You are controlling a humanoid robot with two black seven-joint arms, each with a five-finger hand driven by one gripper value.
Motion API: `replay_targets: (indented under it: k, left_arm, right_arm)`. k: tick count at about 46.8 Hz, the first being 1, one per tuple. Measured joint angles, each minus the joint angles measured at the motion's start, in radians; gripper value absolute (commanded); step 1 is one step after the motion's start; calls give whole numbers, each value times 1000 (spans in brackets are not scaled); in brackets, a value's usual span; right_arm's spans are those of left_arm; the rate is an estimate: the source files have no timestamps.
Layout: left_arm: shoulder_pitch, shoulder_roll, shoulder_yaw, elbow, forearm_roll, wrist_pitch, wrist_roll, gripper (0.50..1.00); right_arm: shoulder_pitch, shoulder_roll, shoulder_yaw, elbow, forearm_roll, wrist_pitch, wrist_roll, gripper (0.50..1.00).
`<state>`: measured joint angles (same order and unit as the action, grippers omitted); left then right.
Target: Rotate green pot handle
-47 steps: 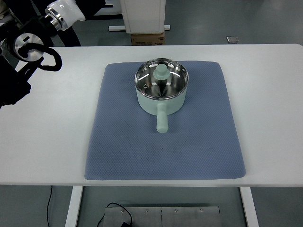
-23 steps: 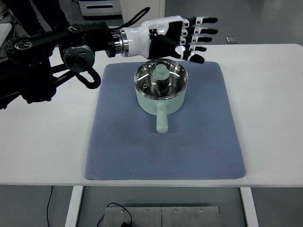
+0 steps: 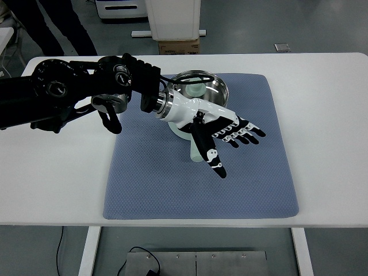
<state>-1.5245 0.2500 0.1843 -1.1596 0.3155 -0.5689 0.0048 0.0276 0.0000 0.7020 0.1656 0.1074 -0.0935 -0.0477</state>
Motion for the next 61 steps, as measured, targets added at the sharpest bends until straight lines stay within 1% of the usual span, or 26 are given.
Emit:
replay_targets:
  k: [8,14,24,33,45,53,61]
  left_arm:
    - [-4,0,42,1,29,-39,0,1000]
    - [-21,3,73,2,81,-42,0,1000]
    - [-29,16,78,2,155,-42,0,1000]
    - [-48,22,87,2,160,-42,0,1000]
    - [-63,45,89,2,159,-42,28,1000]
    - [-63,49,112,1,152,-42,29,1000]
    - [-63,67,124,1,151,-42,29,1000]
  right_arm:
    - [0,0,0,0,0,0,0,1000]
    - [0,0,0,0,0,0,0,1000]
    - [0,0,0,0,0,0,0,1000]
    - [0,0,0,0,0,0,0,1000]
    - [0,0,0,0,0,0,0,1000]
    - [0,0,0,0,0,0,0,1000]
    - [0,0,0,0,0,0,0,1000]
